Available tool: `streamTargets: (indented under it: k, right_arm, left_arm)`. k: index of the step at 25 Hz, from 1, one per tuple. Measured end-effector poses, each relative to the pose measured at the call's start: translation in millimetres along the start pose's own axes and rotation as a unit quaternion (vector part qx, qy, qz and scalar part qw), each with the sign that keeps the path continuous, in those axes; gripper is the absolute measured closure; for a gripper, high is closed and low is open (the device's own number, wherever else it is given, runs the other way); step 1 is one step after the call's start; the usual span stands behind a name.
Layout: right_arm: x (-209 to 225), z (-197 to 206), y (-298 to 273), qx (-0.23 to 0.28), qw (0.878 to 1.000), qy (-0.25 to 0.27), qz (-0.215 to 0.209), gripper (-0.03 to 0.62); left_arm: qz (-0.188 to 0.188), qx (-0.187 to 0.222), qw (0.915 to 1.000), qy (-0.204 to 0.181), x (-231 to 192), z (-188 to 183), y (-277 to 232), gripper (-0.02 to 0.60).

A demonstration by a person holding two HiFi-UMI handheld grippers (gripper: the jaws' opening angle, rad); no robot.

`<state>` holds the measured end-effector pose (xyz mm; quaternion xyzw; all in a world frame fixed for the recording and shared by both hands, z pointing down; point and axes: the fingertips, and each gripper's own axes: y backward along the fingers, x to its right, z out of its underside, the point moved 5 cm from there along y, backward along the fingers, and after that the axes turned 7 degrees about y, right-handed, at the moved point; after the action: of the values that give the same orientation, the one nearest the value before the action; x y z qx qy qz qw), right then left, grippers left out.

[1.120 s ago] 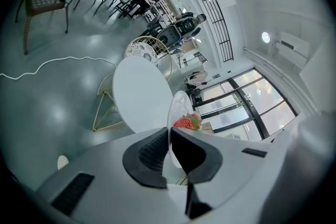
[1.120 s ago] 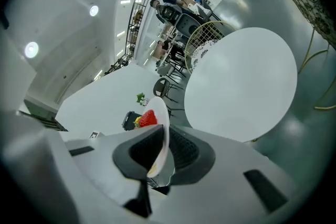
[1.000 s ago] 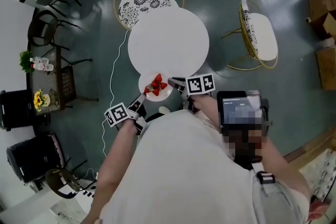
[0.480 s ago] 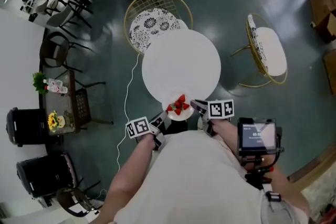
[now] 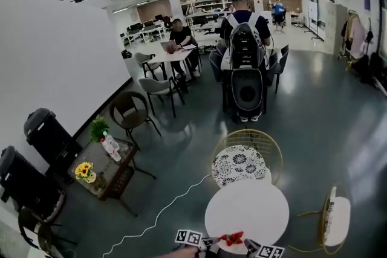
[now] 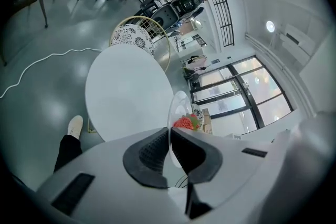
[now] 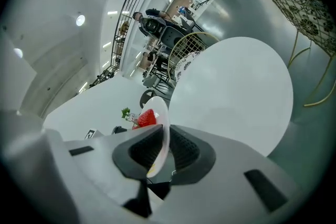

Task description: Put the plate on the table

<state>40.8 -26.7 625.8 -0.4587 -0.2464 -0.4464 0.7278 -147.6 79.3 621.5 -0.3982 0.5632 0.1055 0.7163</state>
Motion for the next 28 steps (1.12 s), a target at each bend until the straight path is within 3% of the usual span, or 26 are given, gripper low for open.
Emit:
streamTargets:
  k: [2, 5, 8, 14, 19, 26, 28]
  right_arm:
    - [9, -8, -15, 0.003, 1.0, 0.004, -0.007, 0.549]
    - [29, -16, -32, 0.012, 0.999, -0.006, -0.033, 0.549]
    - [15, -35, -37, -0.005, 1.0, -0.004, 0.005, 0.549]
    - [7, -64, -55, -0.013, 1.0, -0.009, 0.025, 0.549]
    - [20, -68, -87, -0.015, 0.999, -0.023, 0.042, 0.549]
    - [21, -77, -80, -0.011, 0.998, -0.034, 0.053, 0.549]
    - [30, -83, -100, -0.011, 0.998, -0.036, 0.058, 0.549]
  left_arm:
    - [0.015, 0.004, 0.9999, 0.0, -7, -21, -10, 0.569]
    - [-0.02, -0.001, 0.9997, -0.015, -5, -44, -16, 0.569]
    - [-0.024, -0.006, 0.9995, -0.019, 4, -64, -16, 0.569]
    - [-0.018, -0.017, 0.9995, -0.019, 9, -101, -29, 0.569]
    - [-0.017, -0.04, 0.9989, -0.017, -15, -130, -42, 0.569]
    - [-0.025, -0.058, 0.9976, -0.028, -4, -137, -51, 0.569]
    - [-0.026, -0.062, 0.9973, -0.029, -16, -156, -58, 0.569]
